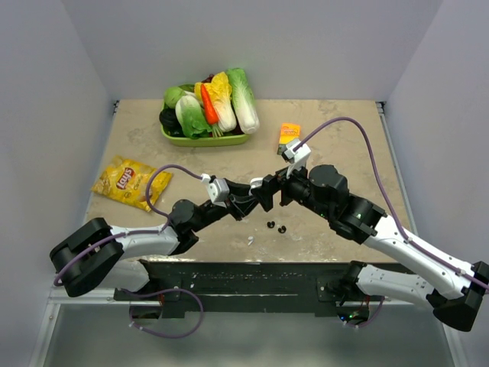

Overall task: Insert the wireless bluetooth earbuds into the charging case
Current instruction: Place the earbud in the charging case.

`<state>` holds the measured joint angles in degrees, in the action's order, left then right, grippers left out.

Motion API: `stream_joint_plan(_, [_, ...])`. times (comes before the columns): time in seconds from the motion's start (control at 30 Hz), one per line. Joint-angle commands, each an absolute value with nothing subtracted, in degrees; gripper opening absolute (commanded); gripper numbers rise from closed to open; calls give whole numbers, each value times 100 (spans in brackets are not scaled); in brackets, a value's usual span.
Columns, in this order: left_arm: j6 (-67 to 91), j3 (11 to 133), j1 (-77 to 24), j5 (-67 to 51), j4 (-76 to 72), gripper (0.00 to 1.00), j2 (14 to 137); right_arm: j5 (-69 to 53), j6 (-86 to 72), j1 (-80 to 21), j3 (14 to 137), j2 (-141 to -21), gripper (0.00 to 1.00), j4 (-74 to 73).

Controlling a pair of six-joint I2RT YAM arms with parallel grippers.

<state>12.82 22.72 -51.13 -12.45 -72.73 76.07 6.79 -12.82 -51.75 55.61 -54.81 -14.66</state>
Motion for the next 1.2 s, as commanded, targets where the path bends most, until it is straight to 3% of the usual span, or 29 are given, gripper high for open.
stream_joint_plan(0.0, [1151, 2470, -5133, -1327, -9694, 0, 7506, 888, -1292, -5203, 5810, -5484, 98, -1468])
stream_joint_plan(1.17, [1090, 2478, -5133, -1345, -9554, 0, 7330, 1538, -1345, -5203, 5792, -5344, 98, -1731])
